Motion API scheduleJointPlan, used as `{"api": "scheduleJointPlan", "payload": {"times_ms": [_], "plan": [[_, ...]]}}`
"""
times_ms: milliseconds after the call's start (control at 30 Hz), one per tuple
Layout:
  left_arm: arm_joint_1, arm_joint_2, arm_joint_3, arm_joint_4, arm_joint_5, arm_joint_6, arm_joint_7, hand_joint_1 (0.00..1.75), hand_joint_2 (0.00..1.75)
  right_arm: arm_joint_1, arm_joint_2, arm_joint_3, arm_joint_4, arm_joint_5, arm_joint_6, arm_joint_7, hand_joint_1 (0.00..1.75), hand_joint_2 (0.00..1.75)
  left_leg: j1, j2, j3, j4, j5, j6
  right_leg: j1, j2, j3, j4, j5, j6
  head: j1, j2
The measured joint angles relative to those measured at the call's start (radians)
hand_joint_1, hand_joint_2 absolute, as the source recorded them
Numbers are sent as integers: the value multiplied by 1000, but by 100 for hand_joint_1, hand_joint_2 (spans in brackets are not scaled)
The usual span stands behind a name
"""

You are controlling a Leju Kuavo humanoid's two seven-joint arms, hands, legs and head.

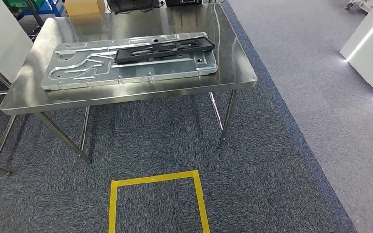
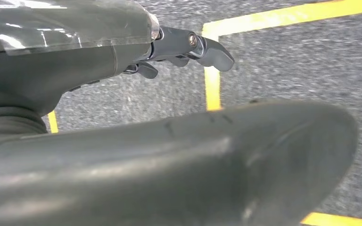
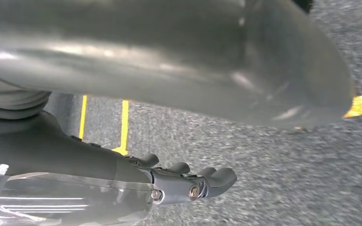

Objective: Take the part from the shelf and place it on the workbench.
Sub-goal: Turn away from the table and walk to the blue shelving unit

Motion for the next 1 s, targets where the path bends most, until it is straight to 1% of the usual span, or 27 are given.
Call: {"api": "scheduleJointPlan", "payload": {"times_ms": [33, 67, 100, 133, 167, 200, 233, 267, 300, 333, 367, 400, 433, 467, 500, 533, 567, 600, 667, 700, 767, 800, 833, 867, 933, 967, 1000], "plan": [[-1, 2, -2, 0, -2, 0, -2, 0, 0, -1, 2, 0, 1, 1, 0, 0, 0, 0, 0, 0, 33, -22, 34, 2, 1, 0, -19, 5, 12, 2, 0, 0], [-2, 4, -4, 0, -4, 1, -4, 0, 0, -2, 5, 0, 1, 2, 1, 0, 0, 0, -1, 0, 83, -75, 63, 6, 2, 0, -37, 10, 22, 4, 0, 0], [-5, 7, -7, 0, -5, 2, -7, 0, 0, -4, 8, 0, 2, 2, 1, 0, 0, 0, -2, 0, 142, -152, 69, 13, 3, 0, -51, 16, 32, 6, 0, 0], [-9, 11, -9, 0, -6, 2, -10, 0, 0, -5, 11, 0, 2, 2, 3, 1, 0, 0, -4, 0, 197, -235, 58, 19, 4, 0, -61, 20, 41, 11, 0, 0], [-12, 13, -12, 0, -8, 3, -14, 0, 0, -7, 13, 0, 3, 2, 4, 1, 0, 0, -7, 0, 236, -299, 41, 26, 5, -1, -68, 22, 51, 16, 0, 0], [-15, 15, -14, 0, -10, 3, -18, 0, 0, -8, 15, 0, 3, 2, 6, 1, 0, 0, -10, 0, 255, -338, 25, 32, 4, -2, -70, 22, 61, 22, 0, 0], [-15, 16, -17, 0, -12, 4, -22, 0, 0, -7, 16, 0, 3, 2, 8, -1, 0, 0, -12, 1, 257, -353, 26, 38, 4, -3, -72, 19, 72, 28, 0, 0], [-15, 16, -19, 0, -13, 4, -25, 0, 0, -7, 17, 0, 3, 1, 10, -4, 0, 0, -12, 2, 249, -353, 37, 44, 1, -3, -74, 19, 76, 34, 0, 0], [-15, 16, -20, 0, -14, 4, -27, 0, 0, -7, 17, 0, 3, 0, 12, -7, 0, 0, -10, 4, 240, -355, 49, 52, -1, 0, -80, 29, 60, 39, 0, 0], [-15, 17, -21, 0, -15, 4, -29, 0, 0, -6, 17, 0, 4, -1, 14, -10, 0, 0, -8, 6, 227, -357, 64, 59, -2, 3, -89, 55, 22, 43, 0, 0], [-15, 18, -22, 0, -15, 4, -30, 0, 0, -6, 17, 0, 4, -2, 15, -11, 0, 0, -6, 8, 213, -358, 79, 64, -4, 6, -101, 100, -34, 47, 0, 0], [-16, 19, -22, 0, -15, 4, -30, 0, 0, -7, 18, 0, 5, -2, 15, -12, 0, 0, -7, 8, 196, -357, 93, 67, -5, 8, -114, 160, -94, 50, 0, 0], [-16, 19, -23, 0, -15, 4, -31, 0, 0, -7, 18, 0, 5, -3, 15, -12, 0, 0, -7, 8, 179, -354, 105, 66, -7, 8, -125, 225, -136, 54, 0, 0], [-16, 20, -23, 0, -16, 5, -31, 0, 0, -7, 18, 0, 6, -3, 14, -15, 0, 0, -7, 9, 160, -350, 117, 65, -7, 8, -129, 279, -150, 57, 0, 0], [-16, 21, -24, 0, -17, 5, -32, 0, 0, -7, 18, 0, 6, -3, 14, -18, 0, 0, -7, 9, 140, -344, 128, 63, -8, 8, -121, 309, -139, 60, 0, 0], [-16, 22, -25, 0, -18, 5, -34, 0, 0, -7, 18, 0, 6, -2, 13, -21, 0, 0, -7, 9, 119, -336, 138, 60, -9, 8, -100, 308, -111, 61, 0, 0], [-17, 22, -27, 0, -20, 4, -36, 0, 0, -8, 18, 0, 6, -2, 12, -24, 0, 0, -7, 9, 99, -327, 147, 57, -10, 8, -60, 272, -81, 61, 0, 0], [-18, 24, -29, 0, -23, 3, -40, 0, 0, -10, 18, 0, 6, -2, 11, -26, 0, 0, -7, 9, 81, -317, 155, 53, -12, 9, -3, 206, -67, 60, 0, 0], [-20, 26, -36, 0, -28, -3, -49, 0, 0, -15, 18, 0, 6, -2, 9, -28, 0, 0, -9, 8, 56, -298, 168, 43, -9, 10, 103, 57, -89, 51, 0, 0], [-22, 29, -39, 0, -29, -6, -54, 0, 0, -17, 18, 0, 6, -2, 9, -28, 0, 0, -10, 9, 50, -293, 175, 38, -6, 11, 131, 12, -105, 45, 0, 0], [-23, 33, -45, 0, -30, -10, -61, 0, 0, -18, 18, 0, 7, -2, 6, -27, 0, 0, -9, 8, 44, -292, 191, 26, -4, 10, 129, -8, -104, 29, 0, 0], [-22, 36, -46, 0, -31, -12, -62, 0, 0, -19, 19, 0, 7, -2, 5, -26, 0, 0, -7, 6, 37, -286, 183, 20, -4, 7, 118, -9, -93, 19, 0, 0], [-21, 38, -46, 0, -31, -13, -63, 0, 0, -19, 19, 0, 8, -3, 5, -25, 0, 0, -5, 4, 26, -266, 155, 15, -6, 5, 106, -10, -81, 10, 0, 0], [-20, 40, -46, 0, -32, -14, -64, 0, 0, -20, 20, 0, 8, -3, 4, -24, 0, 0, -3, 2, 10, -229, 110, 11, -7, 2, 90, -11, -67, 3, 0, 0], [-19, 41, -47, 0, -30, -17, -66, 0, 0, -20, 20, 0, 8, -2, 2, -18, 0, 0, -1, 1, -19, -108, 4, 5, -3, 1, 55, -9, -41, -4, 0, 0], [-20, 42, -47, 0, -29, -17, -68, 0, 0, -19, 20, 0, 8, -2, 2, -14, 0, 0, 0, 1, -24, -50, -22, 3, -1, 1, 36, -7, -28, -4, 0, 0], [-20, 42, -47, 0, -27, -18, -69, 0, 0, -19, 20, 0, 8, 0, 1, -11, 0, 0, 0, 1, -19, -12, -22, 3, 0, 1, 17, -4, -15, -3, 0, 0]]}}
